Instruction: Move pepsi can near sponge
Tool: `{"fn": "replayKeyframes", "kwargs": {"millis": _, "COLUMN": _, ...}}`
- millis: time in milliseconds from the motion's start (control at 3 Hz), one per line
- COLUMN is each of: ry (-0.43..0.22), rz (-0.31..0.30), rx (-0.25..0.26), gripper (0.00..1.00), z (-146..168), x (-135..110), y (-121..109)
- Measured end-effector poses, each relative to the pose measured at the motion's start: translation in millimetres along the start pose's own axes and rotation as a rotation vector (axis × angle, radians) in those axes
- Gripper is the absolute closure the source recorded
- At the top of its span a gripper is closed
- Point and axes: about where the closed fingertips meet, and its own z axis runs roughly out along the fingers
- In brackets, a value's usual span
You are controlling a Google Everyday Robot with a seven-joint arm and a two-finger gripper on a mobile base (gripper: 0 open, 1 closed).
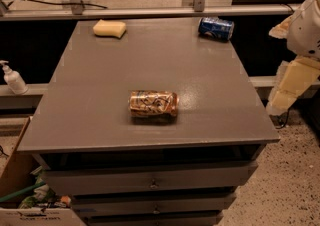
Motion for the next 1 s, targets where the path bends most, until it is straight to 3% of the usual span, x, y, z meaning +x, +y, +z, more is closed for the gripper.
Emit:
{"fn": "replayKeyframes", "kwargs": {"millis": 333, "ry": -0.044, "rz": 0.006, "rx": 0.07, "gripper": 0.0, "z": 25, "x": 9, "y": -37}}
{"fn": "replayKeyframes", "kwargs": {"millis": 667, "ry": -0.139, "rz": 0.008, "rx": 0.144, "gripper": 0.0, "z": 46, "x": 10, "y": -84}}
{"fn": "replayKeyframes", "kwargs": {"millis": 1000, "ry": -0.25, "rz": 0.027, "rx": 0.177, "gripper": 0.0, "z": 68, "x": 0, "y": -131}}
